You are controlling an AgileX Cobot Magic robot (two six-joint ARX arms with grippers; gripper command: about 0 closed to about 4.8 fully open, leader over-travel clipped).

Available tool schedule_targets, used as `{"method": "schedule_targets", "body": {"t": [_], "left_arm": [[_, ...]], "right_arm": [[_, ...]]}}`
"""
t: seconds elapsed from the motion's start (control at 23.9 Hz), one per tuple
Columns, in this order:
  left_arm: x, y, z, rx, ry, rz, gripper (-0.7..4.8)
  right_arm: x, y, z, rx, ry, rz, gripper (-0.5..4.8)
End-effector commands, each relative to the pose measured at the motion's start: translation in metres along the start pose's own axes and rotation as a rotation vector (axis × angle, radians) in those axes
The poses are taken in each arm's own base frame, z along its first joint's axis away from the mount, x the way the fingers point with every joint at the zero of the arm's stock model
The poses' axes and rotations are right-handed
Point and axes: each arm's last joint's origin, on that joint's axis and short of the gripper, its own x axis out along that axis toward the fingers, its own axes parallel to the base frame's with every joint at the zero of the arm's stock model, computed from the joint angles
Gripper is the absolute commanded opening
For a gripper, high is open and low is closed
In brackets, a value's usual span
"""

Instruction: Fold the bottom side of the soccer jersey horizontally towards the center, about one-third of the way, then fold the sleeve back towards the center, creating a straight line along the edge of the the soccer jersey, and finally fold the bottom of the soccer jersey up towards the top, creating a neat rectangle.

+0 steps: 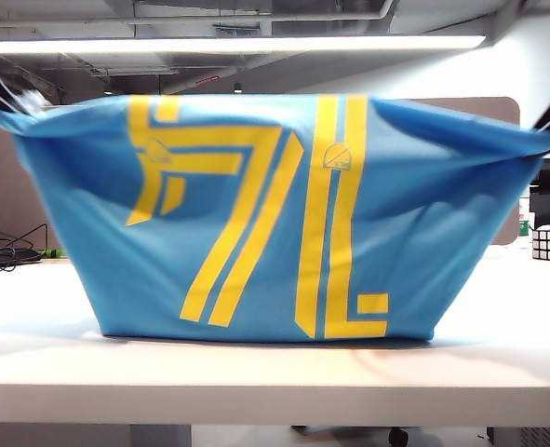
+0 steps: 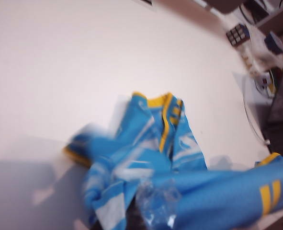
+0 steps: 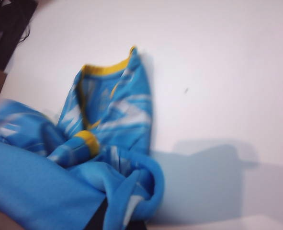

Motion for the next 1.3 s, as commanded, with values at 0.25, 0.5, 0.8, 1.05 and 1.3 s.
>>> {"method": "schedule_targets", "body": {"t": [0.25,0.5,0.8,1.05,1.3], "left_arm": [[0.115,0.082,0.069,-0.018,-0.008,-0.023,-0.04],[0.166,0.121,0.1,-0.011,-0.012,-0.051,3.57],[0.138,0.1,0.132,0.044,-0.077,-0.156,3.28],[0.077,0.039,0.142,0.171,-0.054,-0.068,-0.01],[0.01,-0.019,0.128,0.37,-0.07,0.003,-0.06]], "right_arm": [[0.112,-0.046,0.095,0.03,0.024,-0.019,-0.06],[0.164,-0.071,0.128,0.016,-0.025,0.07,3.46],[0.133,-0.054,0.166,0.024,-0.094,0.255,3.42],[0.074,-0.007,0.157,-0.127,-0.004,0.293,0.19],[0.008,0.027,0.124,-0.298,-0.098,0.16,-0.02]]}}
